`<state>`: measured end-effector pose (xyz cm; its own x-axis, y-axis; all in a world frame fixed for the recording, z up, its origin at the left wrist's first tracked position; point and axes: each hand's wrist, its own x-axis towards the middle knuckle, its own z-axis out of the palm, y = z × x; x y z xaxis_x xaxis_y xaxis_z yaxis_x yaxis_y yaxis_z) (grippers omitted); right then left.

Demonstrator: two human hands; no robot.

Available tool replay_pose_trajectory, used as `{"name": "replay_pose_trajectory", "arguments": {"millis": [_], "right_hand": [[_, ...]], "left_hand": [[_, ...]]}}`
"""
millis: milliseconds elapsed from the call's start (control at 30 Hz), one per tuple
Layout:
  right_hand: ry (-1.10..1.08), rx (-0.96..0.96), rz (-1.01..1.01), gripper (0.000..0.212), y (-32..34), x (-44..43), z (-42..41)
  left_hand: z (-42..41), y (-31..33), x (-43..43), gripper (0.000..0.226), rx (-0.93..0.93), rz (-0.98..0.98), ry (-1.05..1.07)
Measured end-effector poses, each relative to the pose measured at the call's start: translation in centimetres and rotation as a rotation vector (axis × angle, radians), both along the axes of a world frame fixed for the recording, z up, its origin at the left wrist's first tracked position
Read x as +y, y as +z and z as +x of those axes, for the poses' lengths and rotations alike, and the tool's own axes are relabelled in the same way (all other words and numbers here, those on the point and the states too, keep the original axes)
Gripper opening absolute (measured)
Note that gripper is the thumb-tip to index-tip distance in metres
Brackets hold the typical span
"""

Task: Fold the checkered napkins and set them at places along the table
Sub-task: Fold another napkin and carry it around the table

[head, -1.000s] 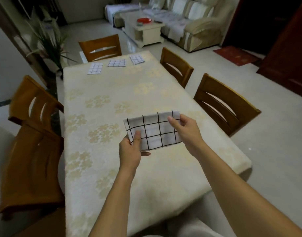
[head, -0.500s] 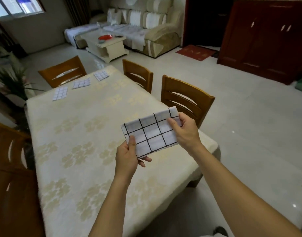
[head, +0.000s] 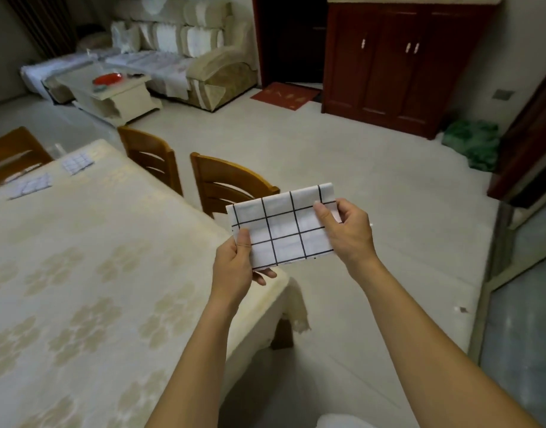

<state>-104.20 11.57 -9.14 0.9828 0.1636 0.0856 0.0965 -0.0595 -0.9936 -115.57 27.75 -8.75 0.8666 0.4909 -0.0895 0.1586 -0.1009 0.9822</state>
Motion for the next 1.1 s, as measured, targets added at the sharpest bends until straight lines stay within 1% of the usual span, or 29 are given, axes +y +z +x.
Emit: {"name": "replay_pose_trajectory", "arguments": {"millis": [133,300,367,500,567,667,767,867,967,1100], "right_hand": [[0.003,0.048,-0.052,0.023,-0.2,-5.1,4.4],[0.003,0.057,-0.041,0.017,-0.6,-7.6,9.0],[-0.002,0.061,-0.032,0.017,-0.9,-7.4,10.7],[0.003,0.154,0.037,0.018,-1.2,-7.3,14.5],[-0.016,0.173,0.042,0.020,-1.0,-7.7,17.0],[-0.051,0.188,0.025,0.021,-0.1,-8.0,21.4],[-0.090,0.168,-0.007,0.019,1.4,-7.8,25.9],[-0.128,0.107,-0.016,0.011,2.1,-6.7,29.9],[-0.090,0.085,-0.007,0.013,1.6,-4.5,32.9],[-0.019,0.140,0.020,0.015,0.6,-1.9,36.7]], "left_hand": [[4.7,0.1,-4.1,0.038,-0.023,-0.055,-0.025],[9.3,0.2,-6.5,0.017,-0.039,-0.071,-0.065],[11.0,0.1,-6.4,0.017,-0.033,-0.071,-0.056],[15.6,-0.4,-5.9,0.021,-0.066,-0.063,-0.059],[18.7,-0.6,-5.7,0.024,-0.088,-0.060,-0.103],[24.1,-0.5,-5.6,0.022,-0.102,-0.083,-0.179],[29.5,0.4,-5.1,0.024,-0.099,-0.110,-0.210],[33.9,1.1,-3.8,0.023,-0.092,-0.135,-0.221],[36.6,1.0,-2.2,0.022,-0.080,-0.149,-0.184],[39.1,0.5,0.4,0.027,-0.042,-0.175,-0.136]]}}
